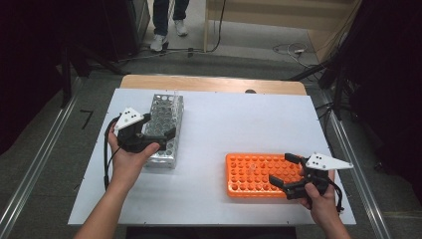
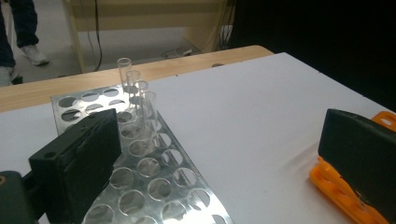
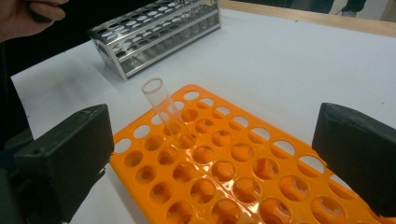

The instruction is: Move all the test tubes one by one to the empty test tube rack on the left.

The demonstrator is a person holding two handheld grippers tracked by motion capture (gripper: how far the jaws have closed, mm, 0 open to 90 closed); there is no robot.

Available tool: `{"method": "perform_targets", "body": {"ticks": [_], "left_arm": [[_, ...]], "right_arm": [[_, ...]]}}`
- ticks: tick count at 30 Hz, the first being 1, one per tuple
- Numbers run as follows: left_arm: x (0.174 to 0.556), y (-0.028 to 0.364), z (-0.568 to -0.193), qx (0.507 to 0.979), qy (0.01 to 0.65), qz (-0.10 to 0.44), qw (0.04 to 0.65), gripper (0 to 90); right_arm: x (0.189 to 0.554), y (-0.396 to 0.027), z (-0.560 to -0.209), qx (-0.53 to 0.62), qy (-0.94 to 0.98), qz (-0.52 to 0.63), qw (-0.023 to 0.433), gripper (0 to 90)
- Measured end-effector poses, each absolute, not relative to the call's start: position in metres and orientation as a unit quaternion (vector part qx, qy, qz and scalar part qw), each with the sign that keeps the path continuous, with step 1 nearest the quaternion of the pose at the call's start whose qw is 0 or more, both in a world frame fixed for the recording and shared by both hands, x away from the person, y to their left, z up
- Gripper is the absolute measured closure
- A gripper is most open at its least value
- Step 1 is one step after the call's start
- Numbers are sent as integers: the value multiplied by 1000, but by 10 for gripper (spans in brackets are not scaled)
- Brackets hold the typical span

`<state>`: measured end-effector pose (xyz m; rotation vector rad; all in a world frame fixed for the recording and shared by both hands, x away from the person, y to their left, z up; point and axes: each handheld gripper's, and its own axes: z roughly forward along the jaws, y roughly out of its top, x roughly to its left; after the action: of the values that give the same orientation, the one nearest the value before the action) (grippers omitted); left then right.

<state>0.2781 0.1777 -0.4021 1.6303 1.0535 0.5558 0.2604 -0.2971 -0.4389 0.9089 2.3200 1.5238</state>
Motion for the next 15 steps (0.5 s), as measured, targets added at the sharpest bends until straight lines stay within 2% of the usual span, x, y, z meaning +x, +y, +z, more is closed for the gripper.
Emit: {"method": "perform_targets", "body": {"ticks": [15], "left_arm": [[215, 165, -409, 695, 409, 235, 543, 0]], "right_arm": [[262, -275, -443, 295, 801, 515, 84, 0]]}}
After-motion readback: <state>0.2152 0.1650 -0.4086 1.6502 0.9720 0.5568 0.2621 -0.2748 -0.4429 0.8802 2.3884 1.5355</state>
